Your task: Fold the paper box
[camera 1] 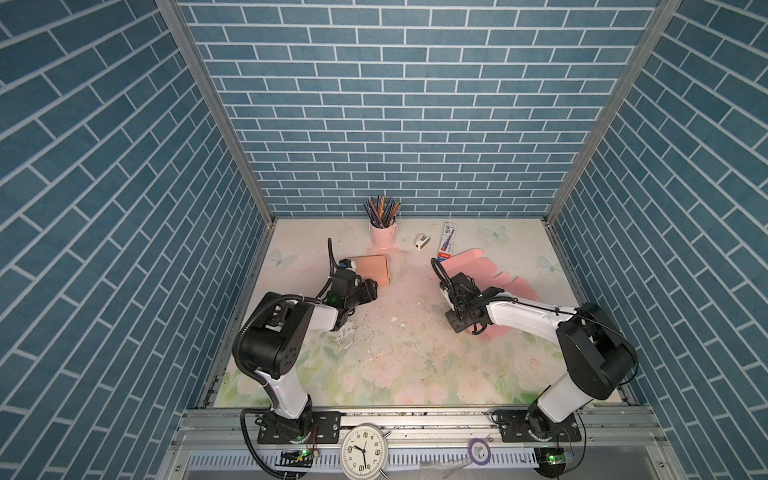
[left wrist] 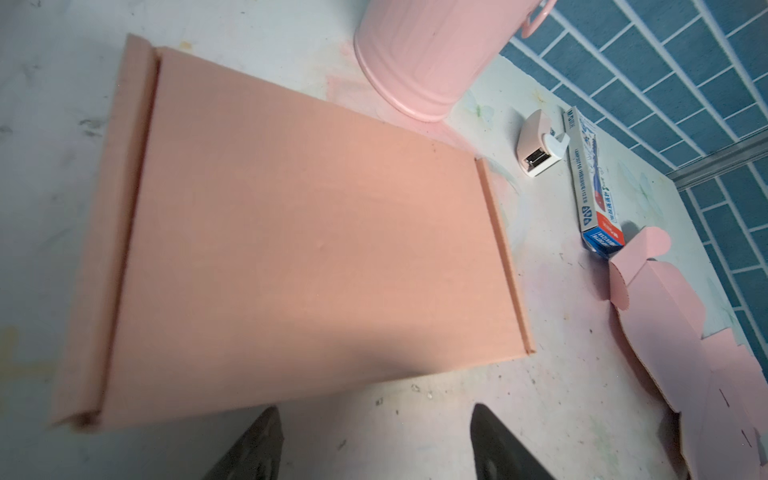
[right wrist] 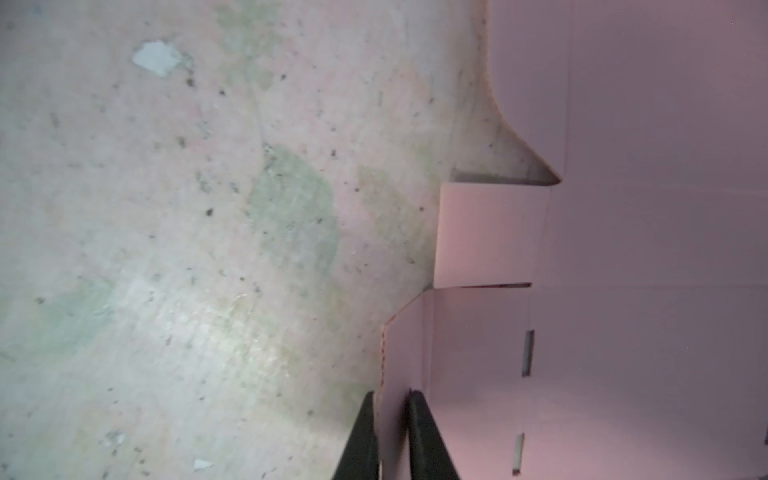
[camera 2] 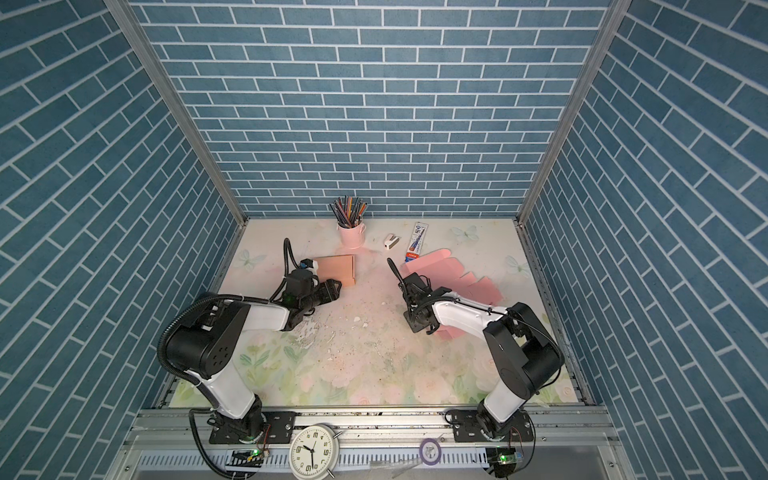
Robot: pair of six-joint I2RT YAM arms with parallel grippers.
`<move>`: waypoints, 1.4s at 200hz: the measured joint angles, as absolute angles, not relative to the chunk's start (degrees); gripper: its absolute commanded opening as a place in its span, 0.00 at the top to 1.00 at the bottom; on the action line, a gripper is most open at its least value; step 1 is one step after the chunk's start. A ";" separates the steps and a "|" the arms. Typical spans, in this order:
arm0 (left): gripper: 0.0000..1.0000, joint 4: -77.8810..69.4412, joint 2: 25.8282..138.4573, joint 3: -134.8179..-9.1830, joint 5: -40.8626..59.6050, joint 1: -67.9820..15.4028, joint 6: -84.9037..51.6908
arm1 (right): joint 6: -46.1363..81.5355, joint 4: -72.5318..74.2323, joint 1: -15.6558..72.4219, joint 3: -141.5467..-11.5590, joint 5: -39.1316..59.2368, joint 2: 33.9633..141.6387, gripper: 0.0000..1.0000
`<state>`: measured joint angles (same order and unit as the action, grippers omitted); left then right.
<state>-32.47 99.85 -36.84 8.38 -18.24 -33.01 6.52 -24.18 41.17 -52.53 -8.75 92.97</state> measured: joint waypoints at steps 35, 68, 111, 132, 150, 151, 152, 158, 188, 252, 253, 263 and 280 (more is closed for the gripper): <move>0.28 -32.42 98.91 -36.05 9.26 -17.54 -32.32 | 5.39 -23.77 44.18 -52.53 -7.42 92.97 0.85; 0.28 -32.29 97.38 -36.01 10.33 -17.54 -31.16 | 3.68 -22.57 47.88 -52.53 -5.37 92.97 0.86; 0.28 -30.37 92.55 -34.41 11.92 -17.54 -29.89 | -0.32 -21.10 53.89 -52.53 -2.96 92.55 0.87; 0.28 -29.61 90.32 -34.02 13.19 -17.54 -29.23 | -2.24 -20.18 56.38 -52.53 -1.17 92.44 0.87; 0.28 -28.75 88.71 -33.87 14.24 -17.54 -28.71 | -3.55 -19.81 57.19 -52.53 0.01 92.44 0.86; 0.28 -28.73 88.64 -33.85 14.33 -17.54 -28.69 | -3.57 -19.79 57.19 -52.53 0.12 92.44 0.86; 0.28 -28.69 88.60 -33.85 14.37 -17.54 -28.69 | -3.57 -19.77 57.19 -52.53 0.12 92.44 0.86; 0.28 -28.34 88.16 -33.82 14.85 -17.54 -28.56 | -3.99 -19.53 57.14 -52.42 0.27 92.40 0.85; 0.28 -26.81 87.20 -33.80 17.06 -17.63 -27.68 | -5.08 -18.98 57.10 -51.62 0.73 91.72 0.76; 0.27 -22.79 85.43 -33.82 19.53 -21.12 -25.28 | -1.23 -18.68 57.21 -49.60 -0.12 81.91 0.42; 0.28 -22.70 85.43 -33.82 19.57 -21.26 -25.15 | -0.89 -18.68 57.21 -49.52 -0.25 81.56 0.42; 0.28 -21.98 85.43 -33.89 19.88 -22.11 -24.75 | 0.99 -18.59 56.88 -48.93 -0.82 78.96 0.40; 0.27 -20.21 85.52 -34.54 20.34 -23.83 -23.90 | 4.84 -18.61 55.40 -47.62 -0.89 74.52 0.39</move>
